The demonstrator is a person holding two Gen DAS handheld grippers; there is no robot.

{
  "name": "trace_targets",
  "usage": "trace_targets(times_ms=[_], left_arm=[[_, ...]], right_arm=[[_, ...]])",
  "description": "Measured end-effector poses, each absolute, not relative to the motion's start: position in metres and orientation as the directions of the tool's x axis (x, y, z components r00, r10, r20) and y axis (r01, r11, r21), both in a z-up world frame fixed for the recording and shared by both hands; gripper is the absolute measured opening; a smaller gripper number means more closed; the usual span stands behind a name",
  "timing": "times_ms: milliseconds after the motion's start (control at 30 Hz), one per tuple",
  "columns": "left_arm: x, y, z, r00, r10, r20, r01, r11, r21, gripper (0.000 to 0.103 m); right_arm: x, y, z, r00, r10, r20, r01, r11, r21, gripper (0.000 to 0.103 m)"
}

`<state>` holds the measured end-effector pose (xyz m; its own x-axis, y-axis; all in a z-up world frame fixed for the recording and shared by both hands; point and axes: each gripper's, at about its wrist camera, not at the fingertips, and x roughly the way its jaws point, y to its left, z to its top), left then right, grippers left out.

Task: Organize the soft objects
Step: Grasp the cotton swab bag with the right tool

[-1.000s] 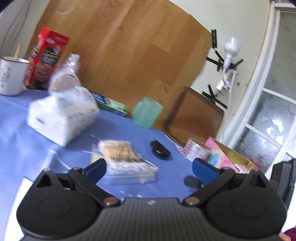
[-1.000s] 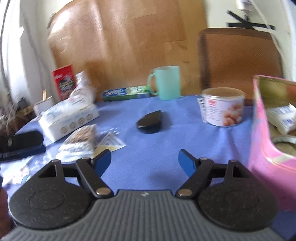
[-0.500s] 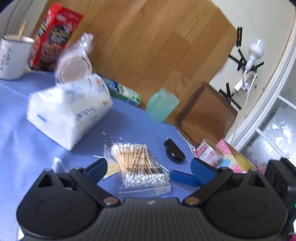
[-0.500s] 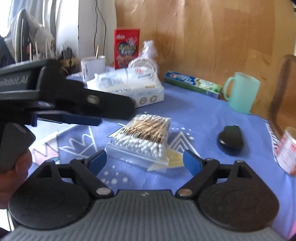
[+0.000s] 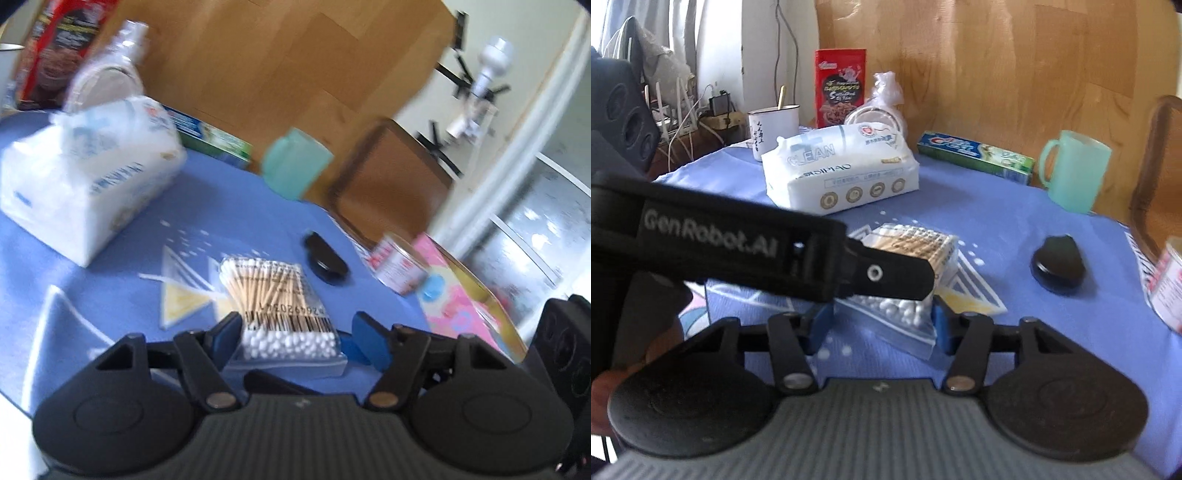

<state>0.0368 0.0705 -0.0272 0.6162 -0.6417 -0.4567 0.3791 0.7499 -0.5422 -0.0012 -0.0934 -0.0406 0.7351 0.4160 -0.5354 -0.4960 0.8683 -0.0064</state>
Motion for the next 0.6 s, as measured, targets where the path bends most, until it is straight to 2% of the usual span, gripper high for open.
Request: trace_targets(times_ms=[200, 367, 500, 600], left_arm=[[0.028, 0.046, -0.023, 0.529, -0.707, -0.470, 0.521, 0.707, -0.478, 0.068], [0.015, 0.034, -0.019, 0.567, -0.667, -0.483, 0.545, 0.744, -0.387, 0.084], [0.015, 0.047, -0.018, 0.603, -0.662, -0.446, 0.512, 0.749, -0.420, 0.097], [0.022, 0.056, -0.020, 0.611, -0.662, -0.433, 0.474, 0.745, -0.470, 0.098]], right_arm=[[-0.026, -0.114, -0.043, 0.751, 0.401, -0.524, -0.459, 0.888, 0.022, 0.061], [-0.022, -0.121, -0.043, 0.749, 0.414, -0.517, -0.437, 0.896, 0.084, 0.063], [-0.024, -0.118, -0.044, 0.748, 0.412, -0.520, -0.443, 0.894, 0.070, 0.073], [-0.022, -0.120, -0.044, 0.748, 0.412, -0.520, -0.436, 0.896, 0.083, 0.074]])
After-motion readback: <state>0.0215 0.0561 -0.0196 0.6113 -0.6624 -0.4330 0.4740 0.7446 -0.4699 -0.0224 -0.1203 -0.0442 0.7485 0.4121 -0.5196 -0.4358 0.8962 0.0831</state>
